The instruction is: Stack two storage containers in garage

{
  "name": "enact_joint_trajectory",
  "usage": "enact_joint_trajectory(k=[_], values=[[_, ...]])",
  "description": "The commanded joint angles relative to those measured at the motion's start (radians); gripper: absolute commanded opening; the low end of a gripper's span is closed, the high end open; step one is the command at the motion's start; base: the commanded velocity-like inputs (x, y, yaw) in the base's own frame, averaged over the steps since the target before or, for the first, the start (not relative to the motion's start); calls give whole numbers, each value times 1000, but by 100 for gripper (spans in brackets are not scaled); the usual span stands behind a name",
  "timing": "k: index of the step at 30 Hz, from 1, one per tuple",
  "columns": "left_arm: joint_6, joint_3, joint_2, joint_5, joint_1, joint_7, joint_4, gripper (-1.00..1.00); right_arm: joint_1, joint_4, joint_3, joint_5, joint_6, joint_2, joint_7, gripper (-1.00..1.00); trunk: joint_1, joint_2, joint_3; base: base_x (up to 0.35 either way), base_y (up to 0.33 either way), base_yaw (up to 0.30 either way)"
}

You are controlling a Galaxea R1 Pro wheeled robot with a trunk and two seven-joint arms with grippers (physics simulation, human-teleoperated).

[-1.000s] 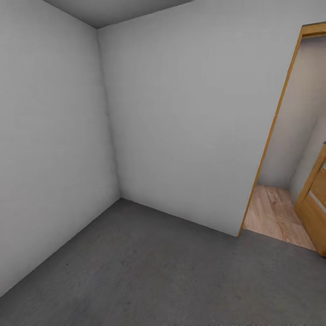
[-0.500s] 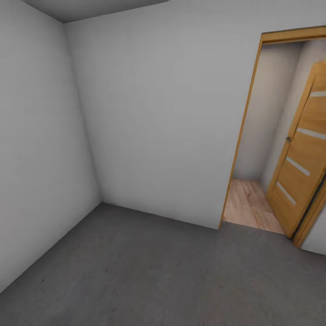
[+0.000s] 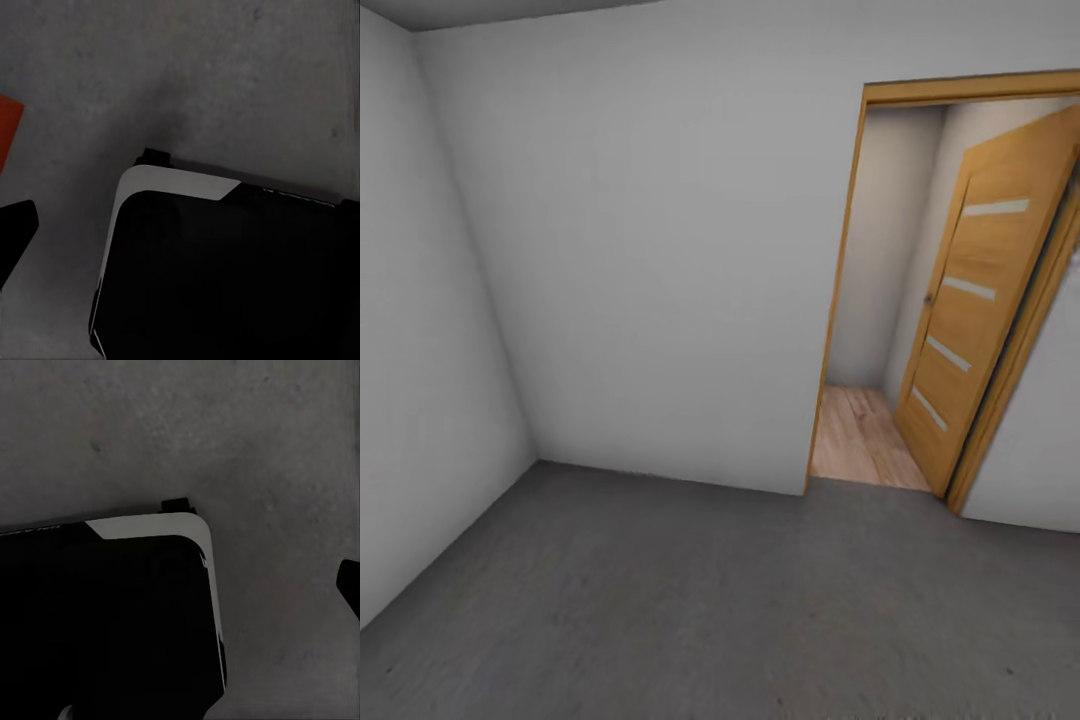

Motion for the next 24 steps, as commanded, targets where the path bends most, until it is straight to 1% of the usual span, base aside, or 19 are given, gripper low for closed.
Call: enact_joint_trajectory(k=[1,24], values=[[1,-3,0,7,-1,3,0,100,-2,3,8,-8,-5,0,0,100,0,-2,-2,0,0,-296],[-2,-3,-9,5,-1,4,-1,100,-2,3,8,-9,-5,0,0,100,0,-2,-2,0,0,-297]])
